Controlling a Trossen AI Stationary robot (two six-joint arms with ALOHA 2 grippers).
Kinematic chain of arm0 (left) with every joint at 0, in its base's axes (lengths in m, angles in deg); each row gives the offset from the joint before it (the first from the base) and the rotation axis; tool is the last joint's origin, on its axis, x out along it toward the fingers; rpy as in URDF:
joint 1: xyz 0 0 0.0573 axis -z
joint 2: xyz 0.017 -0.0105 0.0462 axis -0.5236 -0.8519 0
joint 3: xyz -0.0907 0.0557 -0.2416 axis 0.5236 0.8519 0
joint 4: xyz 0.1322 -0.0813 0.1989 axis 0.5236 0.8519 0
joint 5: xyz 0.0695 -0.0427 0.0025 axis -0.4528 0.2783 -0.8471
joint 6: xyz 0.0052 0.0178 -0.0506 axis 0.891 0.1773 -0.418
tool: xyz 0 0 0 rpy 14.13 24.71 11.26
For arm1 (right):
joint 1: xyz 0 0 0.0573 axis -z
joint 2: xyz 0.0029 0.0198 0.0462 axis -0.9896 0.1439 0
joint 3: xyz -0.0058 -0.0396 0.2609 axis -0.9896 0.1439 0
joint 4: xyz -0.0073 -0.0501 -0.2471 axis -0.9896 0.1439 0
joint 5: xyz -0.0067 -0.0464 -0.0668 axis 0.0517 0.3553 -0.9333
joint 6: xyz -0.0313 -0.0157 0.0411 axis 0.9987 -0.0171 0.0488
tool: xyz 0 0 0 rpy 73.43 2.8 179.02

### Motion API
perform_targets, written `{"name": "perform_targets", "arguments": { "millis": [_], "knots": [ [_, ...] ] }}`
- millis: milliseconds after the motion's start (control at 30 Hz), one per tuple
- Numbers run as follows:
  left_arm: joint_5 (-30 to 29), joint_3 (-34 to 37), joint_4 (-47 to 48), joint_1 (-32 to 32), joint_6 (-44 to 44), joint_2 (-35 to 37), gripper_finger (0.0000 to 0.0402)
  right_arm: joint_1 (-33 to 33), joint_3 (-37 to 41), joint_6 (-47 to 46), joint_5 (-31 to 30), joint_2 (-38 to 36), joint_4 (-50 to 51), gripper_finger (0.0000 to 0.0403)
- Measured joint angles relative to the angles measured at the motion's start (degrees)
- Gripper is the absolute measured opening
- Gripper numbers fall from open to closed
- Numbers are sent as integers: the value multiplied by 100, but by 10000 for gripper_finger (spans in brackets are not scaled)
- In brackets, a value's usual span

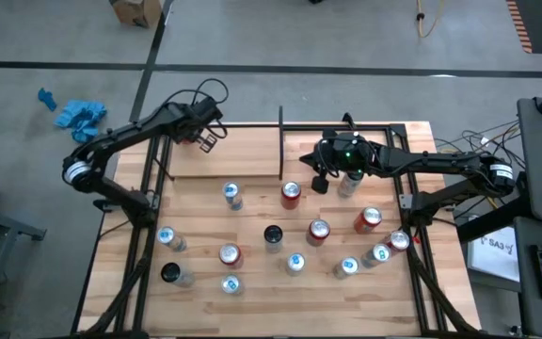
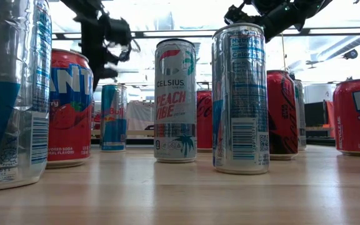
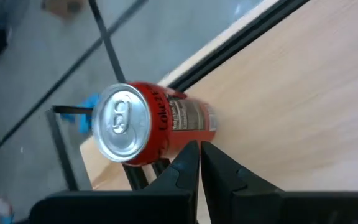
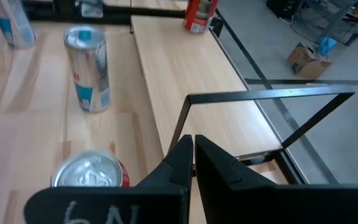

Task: Place canned beverage on shelf
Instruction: Put the red soda can on the shelf

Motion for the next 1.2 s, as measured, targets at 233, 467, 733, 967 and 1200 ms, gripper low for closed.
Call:
{"name": "perform_targets", "arguments": {
  "millis": [233,467,733,967,1200],
  "knots": [
    [-52,11,-243,1247,124,1002,0,-2,-87,-648,-3,1,-254,9],
    [185,457,-1931,2598,1296,2127,0,-51,-127,-1475,-251,32,-213,9],
    [2389,1896,-4203,3171,2403,3258,0,-336,-207,-2113,-645,15,409,9],
    [2506,2991,-5367,3171,2415,3797,0,-374,-953,-2854,-846,124,1570,9],
    [2506,3213,-5466,3171,2401,3975,0,-365,-2119,-3645,-1334,664,3813,9]
  ]
}}
